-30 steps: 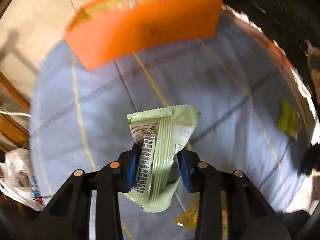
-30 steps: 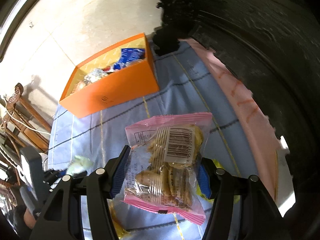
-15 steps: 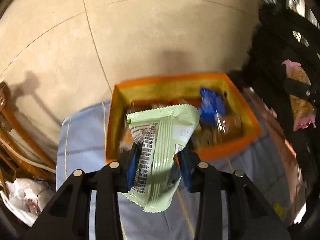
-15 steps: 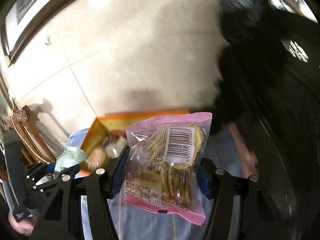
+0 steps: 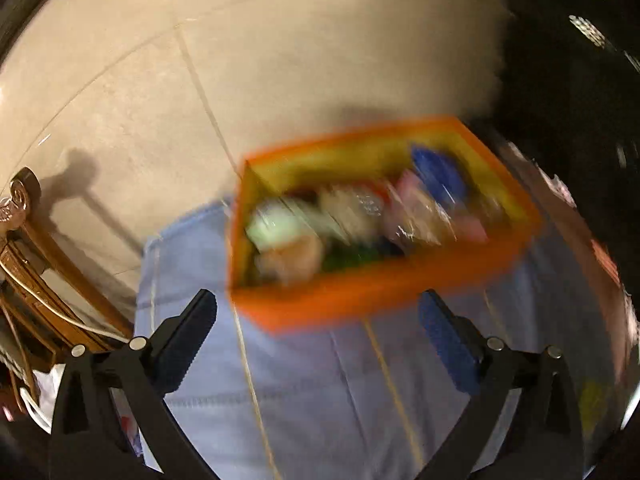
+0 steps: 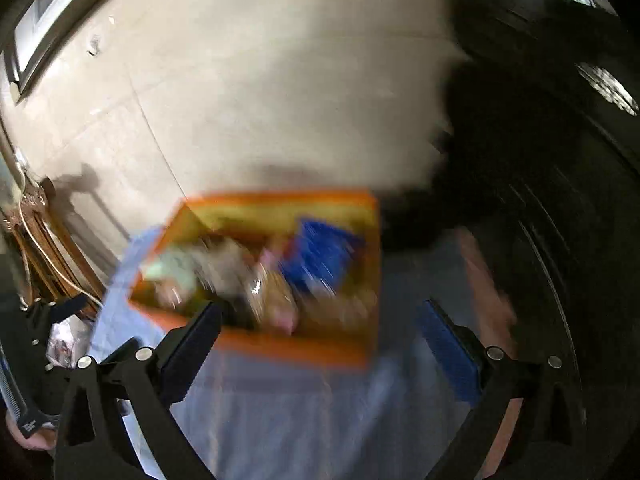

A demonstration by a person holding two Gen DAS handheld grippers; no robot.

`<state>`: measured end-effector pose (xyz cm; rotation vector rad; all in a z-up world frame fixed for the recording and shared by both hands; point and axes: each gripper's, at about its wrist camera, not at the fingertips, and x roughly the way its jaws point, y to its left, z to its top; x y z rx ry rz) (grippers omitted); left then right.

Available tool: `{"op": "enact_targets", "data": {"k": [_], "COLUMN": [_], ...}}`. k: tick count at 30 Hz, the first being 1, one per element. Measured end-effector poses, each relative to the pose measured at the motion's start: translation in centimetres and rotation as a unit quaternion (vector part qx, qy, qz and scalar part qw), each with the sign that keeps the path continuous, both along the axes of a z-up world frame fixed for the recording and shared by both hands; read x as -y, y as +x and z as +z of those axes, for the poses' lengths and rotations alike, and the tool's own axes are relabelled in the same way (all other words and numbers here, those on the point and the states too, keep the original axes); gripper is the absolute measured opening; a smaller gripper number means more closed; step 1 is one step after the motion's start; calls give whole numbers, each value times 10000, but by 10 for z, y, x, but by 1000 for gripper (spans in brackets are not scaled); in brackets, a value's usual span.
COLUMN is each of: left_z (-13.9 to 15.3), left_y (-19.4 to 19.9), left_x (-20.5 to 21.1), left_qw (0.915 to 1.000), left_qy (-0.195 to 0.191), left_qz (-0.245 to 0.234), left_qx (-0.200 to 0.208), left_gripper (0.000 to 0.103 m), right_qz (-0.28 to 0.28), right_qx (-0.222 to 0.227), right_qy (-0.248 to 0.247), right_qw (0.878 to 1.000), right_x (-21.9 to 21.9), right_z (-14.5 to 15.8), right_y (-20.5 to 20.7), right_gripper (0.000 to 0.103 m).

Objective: Organize snacks
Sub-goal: 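Drop the chip bag and pink cookie bag into the box with both tools, then grasp the yellow bread bag with left tool while right tool grasps the green seed pack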

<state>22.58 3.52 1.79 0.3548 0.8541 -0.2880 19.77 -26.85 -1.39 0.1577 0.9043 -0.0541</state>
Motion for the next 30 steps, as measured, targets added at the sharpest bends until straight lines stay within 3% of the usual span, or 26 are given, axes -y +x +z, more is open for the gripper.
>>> {"op": "enact_targets", "data": {"k": [5, 8, 11, 13, 14, 16, 19, 21, 22, 24, 25, 26, 27, 28, 29, 30], "left_z": [-56, -89, -107, -116, -121, -132, -150, -167, -171, -173, -173, -174, -173, -172, -167, -163], "left_y": [-108, -167, -210, -222, -226, -230, -232, -231, -232, -235, -236, -236, -236, -236, -235, -234], "left_x": [-11, -18, -26, -27, -26, -18, -5, 0, -2, -4, -3, -3, -2, -1, 1, 2], "left_qw": [9970, 9907, 9884, 9863, 9840, 9821, 9824, 9778, 9781, 9820, 9837, 9832, 9827, 9824, 9824, 9828], "left_qy": [367, 288, 121, 76, -75, -44, -151, -22, -210, -282, -255, -278, -265, -255, -233, -222], "left_qz": [-342, -396, -349, 10, 133, 289, 507, 592, 653, 705, 617, 612, 583, 556, 543, 521], "left_qx": [-589, -1270, -1474, -1646, -1774, -1861, -1792, -2008, -1963, -1731, -1670, -1694, -1735, -1766, -1772, -1759], "left_gripper": [99, 99, 99, 99, 99, 99, 99, 99, 99, 99, 98, 97, 95, 86, 63, 51], "right_qz": [-1044, -645, 196, 519, 407, 176, 221, 266, 170, 17, -308, -414, -468, -500, -503, -497], "right_qx": [-1050, -1556, -1634, -1616, -1762, -1738, -1714, -1964, -1800, -2029, -2190, -2214, -2225, -2237, -2243, -2191], "right_qy": [-460, -498, -1076, -1515, -1536, -1045, -1357, -1490, -1434, -1227, -868, -717, -667, -808, -846, -613], "right_qw": [9879, 9845, 9805, 9738, 9714, 9791, 9756, 9688, 9730, 9715, 9714, 9717, 9715, 9700, 9695, 9725], "right_x": [25, 16, -2, -6, -1, 12, 6, 1, 2, 6, 13, 15, 14, 9, 5, 2], "right_z": [-62, -108, -135, -158, -168, -177, -178, -192, -188, -191, -192, -193, -192, -189, -184, -176], "right_y": [-116, -161, -188, -202, -200, -204, -199, -197, -202, -201, -202, -202, -203, -205, -205, -209], "right_gripper": [99, 99, 99, 99, 99, 99, 99, 99, 99, 97, 95, 87, 80, 75, 66, 55]}}
